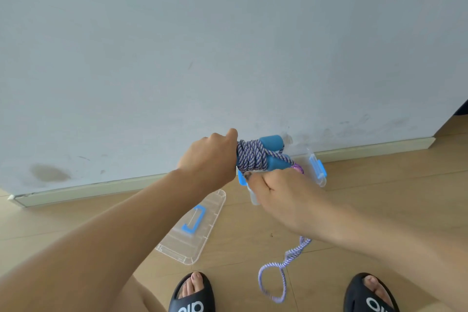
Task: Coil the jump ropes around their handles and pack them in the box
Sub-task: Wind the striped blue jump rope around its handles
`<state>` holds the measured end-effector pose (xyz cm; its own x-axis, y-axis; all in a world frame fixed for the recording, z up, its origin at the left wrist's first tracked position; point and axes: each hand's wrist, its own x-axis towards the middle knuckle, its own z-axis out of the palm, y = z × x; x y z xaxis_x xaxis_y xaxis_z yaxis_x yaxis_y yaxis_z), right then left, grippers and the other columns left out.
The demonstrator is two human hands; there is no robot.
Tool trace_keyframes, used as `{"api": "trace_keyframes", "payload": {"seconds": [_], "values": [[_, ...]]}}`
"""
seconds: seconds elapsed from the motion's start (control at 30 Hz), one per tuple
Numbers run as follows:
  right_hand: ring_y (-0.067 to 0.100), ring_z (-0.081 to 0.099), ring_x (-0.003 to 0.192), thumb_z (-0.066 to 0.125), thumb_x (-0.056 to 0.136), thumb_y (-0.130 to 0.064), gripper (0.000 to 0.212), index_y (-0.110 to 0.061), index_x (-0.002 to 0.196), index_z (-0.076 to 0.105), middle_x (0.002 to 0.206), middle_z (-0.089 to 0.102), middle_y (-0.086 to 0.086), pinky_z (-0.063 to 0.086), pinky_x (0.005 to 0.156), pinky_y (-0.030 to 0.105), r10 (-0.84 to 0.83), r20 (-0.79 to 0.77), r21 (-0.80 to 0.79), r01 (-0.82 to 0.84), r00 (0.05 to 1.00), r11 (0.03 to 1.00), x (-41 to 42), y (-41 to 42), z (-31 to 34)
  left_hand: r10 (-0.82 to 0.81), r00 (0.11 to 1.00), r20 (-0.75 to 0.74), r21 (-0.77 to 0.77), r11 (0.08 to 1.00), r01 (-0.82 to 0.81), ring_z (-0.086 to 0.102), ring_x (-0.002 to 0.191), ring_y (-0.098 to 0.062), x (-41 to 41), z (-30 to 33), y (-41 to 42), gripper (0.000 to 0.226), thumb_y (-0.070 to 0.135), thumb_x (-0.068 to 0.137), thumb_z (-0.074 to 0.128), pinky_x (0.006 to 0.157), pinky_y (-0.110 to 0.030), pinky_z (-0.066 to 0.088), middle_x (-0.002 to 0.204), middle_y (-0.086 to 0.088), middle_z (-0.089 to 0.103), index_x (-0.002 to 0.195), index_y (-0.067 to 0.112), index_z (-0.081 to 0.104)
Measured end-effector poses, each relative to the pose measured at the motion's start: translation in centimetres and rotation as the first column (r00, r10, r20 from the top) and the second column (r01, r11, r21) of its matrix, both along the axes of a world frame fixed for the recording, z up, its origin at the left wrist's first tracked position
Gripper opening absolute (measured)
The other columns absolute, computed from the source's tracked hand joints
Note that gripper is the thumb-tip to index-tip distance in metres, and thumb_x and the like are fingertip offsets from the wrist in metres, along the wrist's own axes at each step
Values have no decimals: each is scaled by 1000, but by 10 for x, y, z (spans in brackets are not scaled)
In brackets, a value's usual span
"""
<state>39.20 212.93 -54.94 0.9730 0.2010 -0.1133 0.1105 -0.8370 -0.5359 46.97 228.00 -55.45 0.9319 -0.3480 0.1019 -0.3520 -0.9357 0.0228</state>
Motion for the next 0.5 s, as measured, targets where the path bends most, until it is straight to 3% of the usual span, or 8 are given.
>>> {"api": "trace_keyframes", "payload": {"seconds": [0.13,0.23,0.33,0.43,0.5], "values": [[17,35,46,38,99,-51,60,-12,54,34,46,35,1,26,47,33,109,230,-153,-75,967,985,6,-17,31,-54,999,0,140,989,53,39,51,-21,0,-4,1,19,7,83,50,46,-31,30,66,-3,41,92,13,35],[21,38,44,43,96,-56,62,-9,55,36,38,32,3,31,48,32,140,339,-224,-65,930,973,20,-26,48,-138,990,18,216,967,131,47,61,-28,-5,-2,-1,24,9,86,47,54,-33,36,67,-1,42,109,13,41],[22,32,48,47,93,-60,64,-10,54,36,43,29,2,28,51,33,138,400,-228,-48,906,973,43,-32,49,-275,960,46,260,931,254,53,67,-30,-16,0,-10,38,10,87,45,58,-34,36,78,-3,55,123,14,38],[18,33,47,49,90,-65,66,-12,51,39,45,31,1,28,51,32,96,374,-200,-21,922,980,68,-41,46,-361,931,58,196,918,343,51,63,-31,-26,6,-14,19,12,85,46,56,-34,37,72,0,48,99,17,34],[18,32,47,49,90,-67,68,-11,52,36,45,30,0,27,50,31,82,353,-186,-16,932,982,78,-47,42,-451,887,98,95,892,443,44,56,-31,-32,5,-14,20,15,84,49,53,-35,39,67,2,45,91,17,30]]}}
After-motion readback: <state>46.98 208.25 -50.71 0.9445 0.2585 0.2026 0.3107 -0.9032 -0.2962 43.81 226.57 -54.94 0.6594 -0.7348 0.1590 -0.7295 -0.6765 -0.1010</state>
